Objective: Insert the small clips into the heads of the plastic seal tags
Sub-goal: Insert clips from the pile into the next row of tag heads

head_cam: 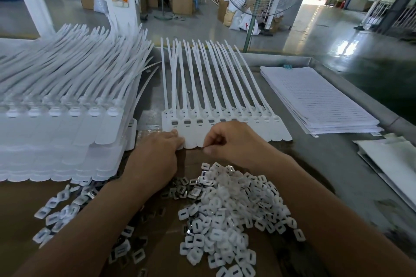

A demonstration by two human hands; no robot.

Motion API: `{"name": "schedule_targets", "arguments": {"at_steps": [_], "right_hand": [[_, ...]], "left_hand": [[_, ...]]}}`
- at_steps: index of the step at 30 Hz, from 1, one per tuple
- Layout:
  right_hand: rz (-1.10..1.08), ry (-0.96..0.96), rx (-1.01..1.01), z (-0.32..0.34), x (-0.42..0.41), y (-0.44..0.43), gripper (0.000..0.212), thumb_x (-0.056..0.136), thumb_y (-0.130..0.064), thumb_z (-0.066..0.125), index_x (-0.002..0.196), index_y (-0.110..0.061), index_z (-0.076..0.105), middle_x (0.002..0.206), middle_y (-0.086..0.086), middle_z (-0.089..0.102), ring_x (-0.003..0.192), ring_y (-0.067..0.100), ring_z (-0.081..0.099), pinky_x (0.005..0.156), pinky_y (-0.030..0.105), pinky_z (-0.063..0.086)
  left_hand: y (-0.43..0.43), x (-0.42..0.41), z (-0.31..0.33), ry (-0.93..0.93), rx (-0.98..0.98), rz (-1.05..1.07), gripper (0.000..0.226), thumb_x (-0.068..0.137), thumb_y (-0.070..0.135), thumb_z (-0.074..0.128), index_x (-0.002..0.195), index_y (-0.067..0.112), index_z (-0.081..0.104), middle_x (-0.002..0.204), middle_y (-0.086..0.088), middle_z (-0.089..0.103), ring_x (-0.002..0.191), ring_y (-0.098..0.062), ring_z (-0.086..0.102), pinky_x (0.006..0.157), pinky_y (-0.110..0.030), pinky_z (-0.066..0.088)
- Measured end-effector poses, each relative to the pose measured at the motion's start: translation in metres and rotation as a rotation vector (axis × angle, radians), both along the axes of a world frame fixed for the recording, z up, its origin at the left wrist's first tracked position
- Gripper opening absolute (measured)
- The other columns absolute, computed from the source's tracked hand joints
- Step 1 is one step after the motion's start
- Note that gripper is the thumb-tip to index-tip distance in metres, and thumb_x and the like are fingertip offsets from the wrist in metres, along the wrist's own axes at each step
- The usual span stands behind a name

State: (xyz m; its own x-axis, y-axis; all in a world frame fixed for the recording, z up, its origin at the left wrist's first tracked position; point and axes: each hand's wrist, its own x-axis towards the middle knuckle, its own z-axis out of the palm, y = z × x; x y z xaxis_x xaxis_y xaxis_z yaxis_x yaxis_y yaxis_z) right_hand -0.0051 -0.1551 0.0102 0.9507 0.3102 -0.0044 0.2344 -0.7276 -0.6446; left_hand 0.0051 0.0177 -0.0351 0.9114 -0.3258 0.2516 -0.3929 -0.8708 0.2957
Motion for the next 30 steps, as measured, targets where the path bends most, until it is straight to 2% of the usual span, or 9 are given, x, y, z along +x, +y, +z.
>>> {"name": "schedule_targets", "arguments": {"at_steps": [3, 6, 9, 11, 16, 20, 25, 30], "right_hand": [[-0.131, -0.029, 0.033, 0.001, 0.010, -0.019, 0.014, 0.082, -0.014, 0.067, 0.073, -0.024, 0.062, 0.078, -0.008, 0.065, 0.073, 0.006, 0.061, 0.069, 0.016, 0.050], [-0.263, -0.104, 0.014, -0.002, 0.028, -0.040, 0.018, 0.085, -0.011, 0.062, 0.075, -0.025, 0.061, 0.073, -0.012, 0.061, 0.070, 0.005, 0.058, 0.063, 0.013, 0.043], [-0.390, -0.137, 0.026, -0.009, 0.047, -0.057, 0.017, 0.088, -0.008, 0.057, 0.079, -0.022, 0.059, 0.074, -0.013, 0.056, 0.071, 0.002, 0.052, 0.070, 0.020, 0.039], [-0.441, -0.122, 0.011, -0.014, 0.058, -0.064, 0.016, 0.090, -0.007, 0.053, 0.081, -0.019, 0.058, 0.082, -0.006, 0.057, 0.075, 0.008, 0.053, 0.073, 0.025, 0.039], [-0.456, -0.062, -0.074, -0.023, 0.070, -0.071, 0.017, 0.091, -0.006, 0.048, 0.082, -0.016, 0.059, 0.090, 0.000, 0.058, 0.085, 0.017, 0.053, 0.075, 0.028, 0.041], [-0.445, -0.047, -0.116, -0.023, 0.072, -0.072, 0.017, 0.091, -0.006, 0.049, 0.082, -0.016, 0.059, 0.088, -0.002, 0.056, 0.087, 0.016, 0.052, 0.077, 0.029, 0.041], [-0.419, -0.057, -0.203, -0.022, 0.072, -0.071, 0.018, 0.091, -0.005, 0.047, 0.081, -0.016, 0.059, 0.095, 0.002, 0.060, 0.089, 0.017, 0.054, 0.075, 0.026, 0.040], [-0.448, -0.073, -0.187, -0.024, 0.071, -0.070, 0.017, 0.088, -0.005, 0.051, 0.081, -0.016, 0.061, 0.097, 0.005, 0.063, 0.089, 0.017, 0.055, 0.075, 0.027, 0.041]], "left_hand": [[0.001, 0.001, -0.003, 0.019, -0.026, 0.007, 0.047, 0.087, 0.003, 0.041, 0.129, 0.021, 0.051, 0.143, 0.003, 0.039, 0.130, -0.015, 0.035, 0.107, -0.023, 0.022], [0.001, 0.003, -0.006, 0.016, -0.038, 0.003, 0.047, 0.087, 0.001, 0.041, 0.129, 0.020, 0.051, 0.142, 0.001, 0.041, 0.130, -0.015, 0.036, 0.107, -0.023, 0.022], [0.002, 0.004, -0.008, 0.012, -0.046, -0.002, 0.046, 0.086, -0.002, 0.041, 0.127, 0.017, 0.053, 0.141, -0.002, 0.043, 0.129, -0.017, 0.038, 0.108, -0.023, 0.023], [0.002, 0.005, -0.008, 0.019, -0.052, -0.005, 0.046, 0.086, -0.003, 0.041, 0.126, 0.015, 0.054, 0.140, -0.004, 0.044, 0.129, -0.018, 0.039, 0.109, -0.025, 0.023], [0.002, 0.005, -0.009, 0.014, -0.061, -0.003, 0.045, 0.085, -0.005, 0.042, 0.123, 0.013, 0.057, 0.138, -0.005, 0.046, 0.127, -0.021, 0.041, 0.108, -0.028, 0.026], [0.002, 0.006, -0.009, 0.011, -0.064, -0.003, 0.045, 0.084, -0.005, 0.042, 0.122, 0.014, 0.058, 0.137, -0.005, 0.047, 0.127, -0.021, 0.041, 0.107, -0.027, 0.026], [0.002, 0.006, -0.009, 0.015, -0.067, -0.001, 0.044, 0.085, -0.004, 0.043, 0.123, 0.014, 0.057, 0.137, -0.005, 0.047, 0.127, -0.020, 0.041, 0.108, -0.027, 0.024], [0.002, 0.004, -0.007, 0.015, -0.061, -0.003, 0.044, 0.085, -0.004, 0.042, 0.122, 0.013, 0.058, 0.137, -0.005, 0.048, 0.126, -0.020, 0.043, 0.107, -0.026, 0.025]]}}
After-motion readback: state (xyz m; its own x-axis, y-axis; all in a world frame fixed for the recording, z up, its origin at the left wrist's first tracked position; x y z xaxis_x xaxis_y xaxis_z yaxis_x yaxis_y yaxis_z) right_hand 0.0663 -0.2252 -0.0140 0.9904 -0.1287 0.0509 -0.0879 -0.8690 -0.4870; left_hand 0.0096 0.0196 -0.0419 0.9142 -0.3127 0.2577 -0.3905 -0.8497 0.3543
